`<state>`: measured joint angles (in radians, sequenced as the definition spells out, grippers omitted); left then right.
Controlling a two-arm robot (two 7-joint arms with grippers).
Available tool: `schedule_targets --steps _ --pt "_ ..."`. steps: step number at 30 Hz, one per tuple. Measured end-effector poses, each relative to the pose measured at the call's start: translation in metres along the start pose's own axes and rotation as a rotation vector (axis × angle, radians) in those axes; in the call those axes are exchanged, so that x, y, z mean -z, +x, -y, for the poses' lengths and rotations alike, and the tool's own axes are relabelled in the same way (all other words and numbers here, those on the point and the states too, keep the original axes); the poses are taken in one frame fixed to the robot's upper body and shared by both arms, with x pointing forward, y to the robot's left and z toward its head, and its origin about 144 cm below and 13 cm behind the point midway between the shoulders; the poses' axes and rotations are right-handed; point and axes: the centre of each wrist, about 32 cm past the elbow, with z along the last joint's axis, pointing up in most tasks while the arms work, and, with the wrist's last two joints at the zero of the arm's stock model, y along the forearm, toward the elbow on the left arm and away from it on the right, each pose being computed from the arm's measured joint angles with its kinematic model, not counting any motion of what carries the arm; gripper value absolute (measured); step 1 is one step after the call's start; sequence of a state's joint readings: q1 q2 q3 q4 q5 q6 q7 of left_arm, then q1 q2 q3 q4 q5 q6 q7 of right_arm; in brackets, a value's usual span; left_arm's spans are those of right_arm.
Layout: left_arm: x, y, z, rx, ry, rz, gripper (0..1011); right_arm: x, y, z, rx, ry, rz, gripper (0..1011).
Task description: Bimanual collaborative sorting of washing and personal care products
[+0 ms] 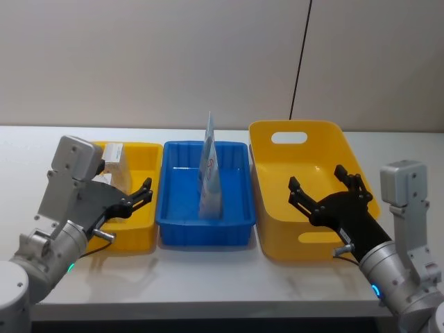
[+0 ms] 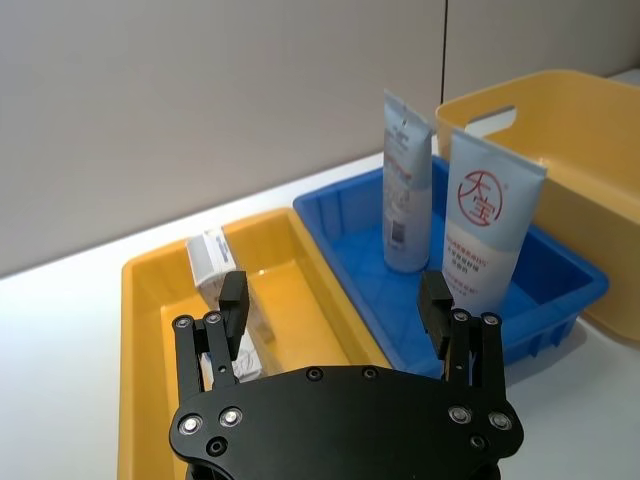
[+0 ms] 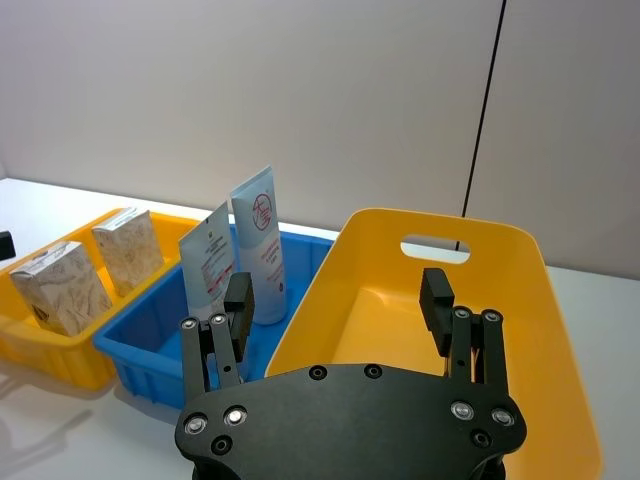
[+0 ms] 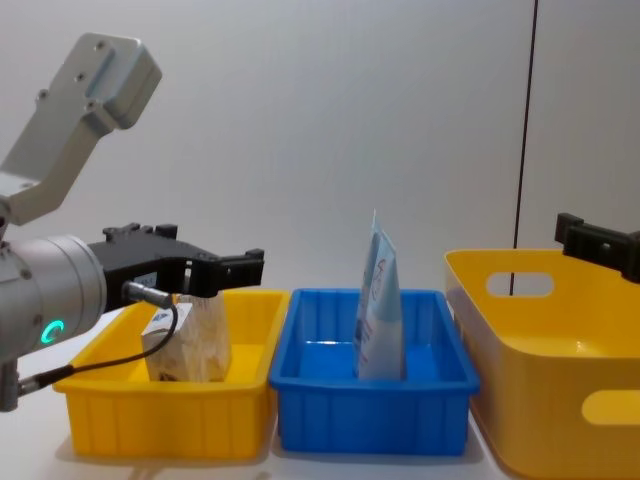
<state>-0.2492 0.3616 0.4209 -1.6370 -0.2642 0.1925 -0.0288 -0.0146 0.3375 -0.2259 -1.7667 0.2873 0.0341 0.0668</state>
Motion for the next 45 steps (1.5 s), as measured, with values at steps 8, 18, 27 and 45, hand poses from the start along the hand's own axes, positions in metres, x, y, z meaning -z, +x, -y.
schedule_targets --steps 8,18,27,45 --pt "-0.009 0.005 0.005 -0.011 0.098 -0.050 1001 0.000 0.000 0.000 0.000 0.000 0.000 1002" --pt "-0.011 0.010 0.014 -0.017 0.174 -0.093 1001 0.000 0.000 0.000 0.000 0.000 0.000 1002" --pt "-0.011 0.013 0.018 -0.046 0.206 -0.108 1002 0.000 0.000 0.000 0.000 0.000 0.000 1002" --pt "-0.011 0.024 0.030 -0.078 0.214 -0.113 1001 0.000 0.000 0.000 0.000 0.000 0.000 1002"
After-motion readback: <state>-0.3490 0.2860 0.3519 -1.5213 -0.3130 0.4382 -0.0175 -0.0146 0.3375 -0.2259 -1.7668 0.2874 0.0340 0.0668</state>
